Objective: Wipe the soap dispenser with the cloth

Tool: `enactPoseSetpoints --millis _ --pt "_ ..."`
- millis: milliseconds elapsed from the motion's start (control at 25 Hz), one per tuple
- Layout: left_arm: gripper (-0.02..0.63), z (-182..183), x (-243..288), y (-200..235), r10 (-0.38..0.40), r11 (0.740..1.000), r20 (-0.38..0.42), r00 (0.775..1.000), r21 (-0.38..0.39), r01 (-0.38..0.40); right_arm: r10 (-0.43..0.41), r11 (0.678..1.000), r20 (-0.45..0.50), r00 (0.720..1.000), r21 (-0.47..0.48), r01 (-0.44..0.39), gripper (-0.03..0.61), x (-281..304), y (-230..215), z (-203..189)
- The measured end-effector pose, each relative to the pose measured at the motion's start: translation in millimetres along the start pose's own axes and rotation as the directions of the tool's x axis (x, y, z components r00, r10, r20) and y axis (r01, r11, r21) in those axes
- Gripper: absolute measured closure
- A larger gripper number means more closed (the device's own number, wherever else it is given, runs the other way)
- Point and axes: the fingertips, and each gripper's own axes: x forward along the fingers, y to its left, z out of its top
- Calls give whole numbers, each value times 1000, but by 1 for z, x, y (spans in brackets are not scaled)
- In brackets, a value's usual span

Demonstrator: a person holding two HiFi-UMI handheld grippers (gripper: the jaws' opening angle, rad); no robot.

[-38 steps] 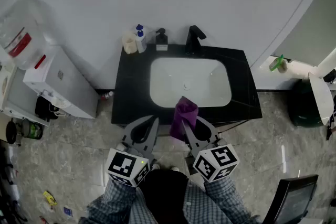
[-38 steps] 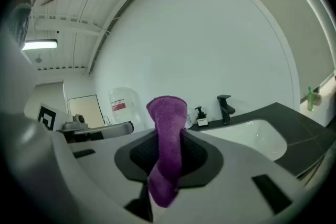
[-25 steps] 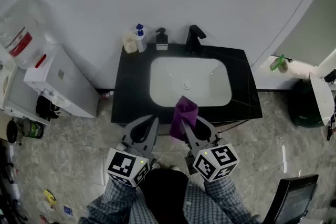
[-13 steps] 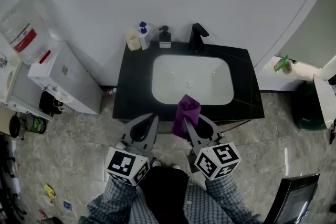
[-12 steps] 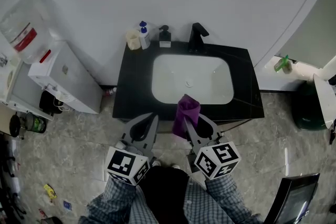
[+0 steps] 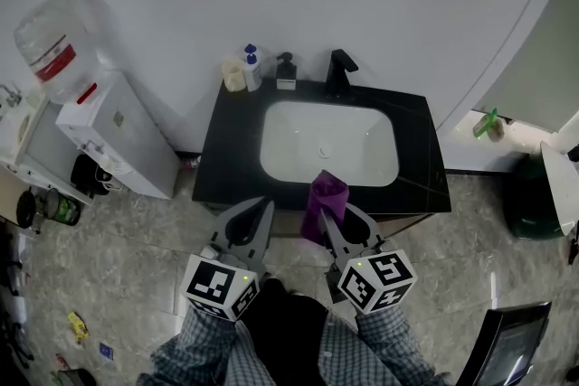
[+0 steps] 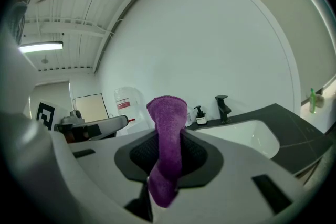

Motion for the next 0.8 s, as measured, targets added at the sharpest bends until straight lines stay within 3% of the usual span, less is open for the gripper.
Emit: enactPoseSetpoints --millis 480,800 --pt "603 -5 16 -3 15 1000 5 1000 -3 -15 13 1000 4 1000 -14 -13 491 4 -16 5" --pt "603 -6 54 29 1 1000 -3 1000 -3 -1 -2 1000 -2 1000 -6 2 491 43 -37 12"
